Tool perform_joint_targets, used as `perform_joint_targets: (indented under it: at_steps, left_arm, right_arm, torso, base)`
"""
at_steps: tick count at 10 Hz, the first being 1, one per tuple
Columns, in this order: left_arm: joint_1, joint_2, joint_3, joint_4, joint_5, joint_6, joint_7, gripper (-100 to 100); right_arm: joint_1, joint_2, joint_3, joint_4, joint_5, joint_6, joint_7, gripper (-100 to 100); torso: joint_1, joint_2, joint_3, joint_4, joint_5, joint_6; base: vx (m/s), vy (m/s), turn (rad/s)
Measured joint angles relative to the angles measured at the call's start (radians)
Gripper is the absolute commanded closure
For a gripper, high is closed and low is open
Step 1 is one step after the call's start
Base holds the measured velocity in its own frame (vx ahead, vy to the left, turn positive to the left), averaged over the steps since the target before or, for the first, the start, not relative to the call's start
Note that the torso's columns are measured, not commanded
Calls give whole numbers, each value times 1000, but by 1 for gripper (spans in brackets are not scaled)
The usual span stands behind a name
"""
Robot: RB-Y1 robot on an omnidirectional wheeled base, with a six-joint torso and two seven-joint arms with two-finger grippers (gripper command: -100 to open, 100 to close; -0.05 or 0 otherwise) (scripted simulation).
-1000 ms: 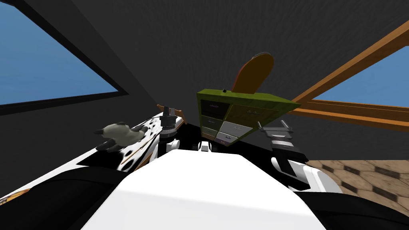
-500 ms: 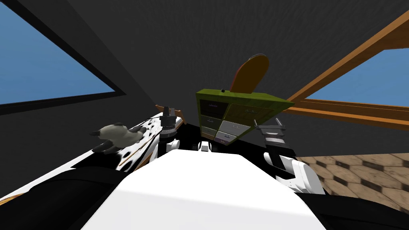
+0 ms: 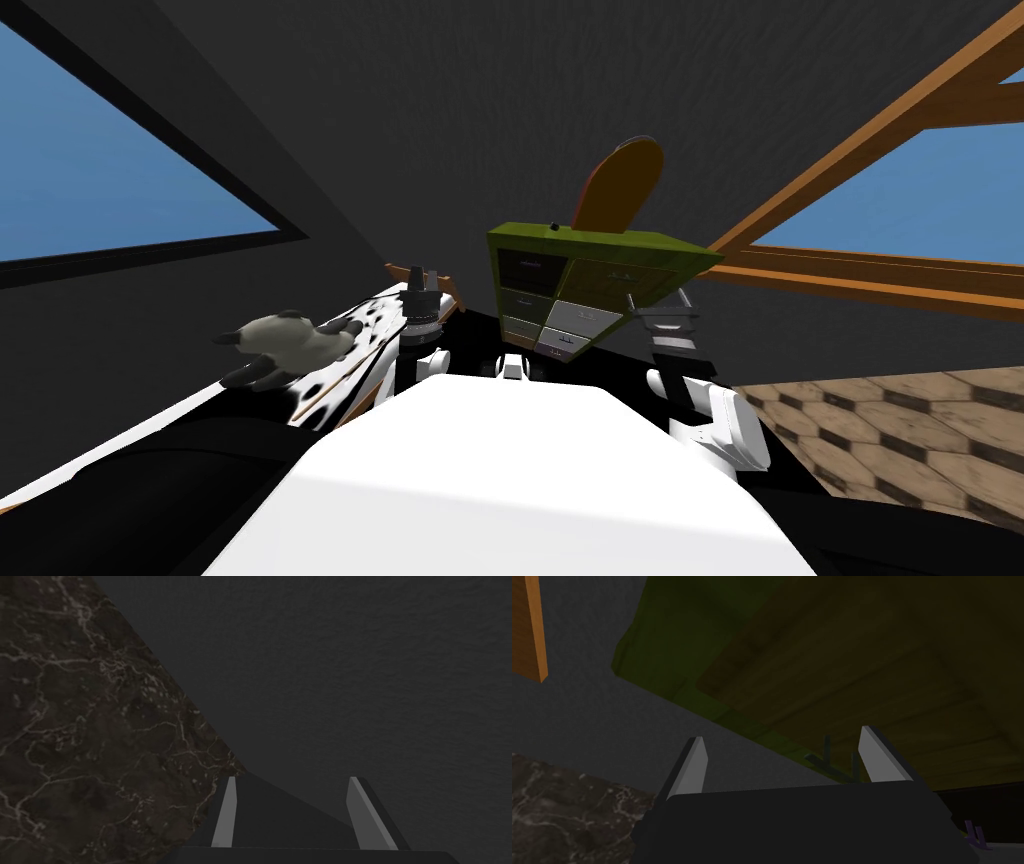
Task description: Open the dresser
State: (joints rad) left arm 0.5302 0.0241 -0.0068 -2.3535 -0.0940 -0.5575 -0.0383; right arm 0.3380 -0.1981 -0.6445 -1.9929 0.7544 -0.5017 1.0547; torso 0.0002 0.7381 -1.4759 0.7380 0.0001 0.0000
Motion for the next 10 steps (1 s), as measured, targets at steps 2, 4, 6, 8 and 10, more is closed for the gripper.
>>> perform_joint_targets:
  at_steps: [2, 4, 6, 8, 10]
  left_arm:
    - [0, 0, 0, 0, 0, 0, 0, 0]
    - [0, 0, 0, 0, 0, 0, 0, 0]
    - [0, 0, 0, 0, 0, 0, 0, 0]
    - [0, 0, 0, 0, 0, 0, 0, 0]
    - [0, 0, 0, 0, 0, 0, 0, 0]
  right_arm:
    - [-35, 12, 7, 5, 2, -25, 28, -100]
    - [-81, 28, 9, 32, -1, -67, 67, -100]
    - [-132, 47, 13, 61, -2, -105, 106, -100]
    - [-168, 75, 22, 66, 1, -131, 135, -100]
    - [-204, 109, 23, 87, -2, -165, 166, -100]
  torso:
    - [0, 0, 0, 0, 0, 0]
    - [0, 0, 0, 0, 0, 0]
    - [0, 0, 0, 0, 0, 0]
    - [0, 0, 0, 0, 0, 0]
    - [0, 0, 0, 0, 0, 0]
  base:
    - [-14, -8, -45]
    - [-14, -7, -42]
    - [-12, -7, -39]
    - [-13, -7, -41]
    - [-11, -6, -28]
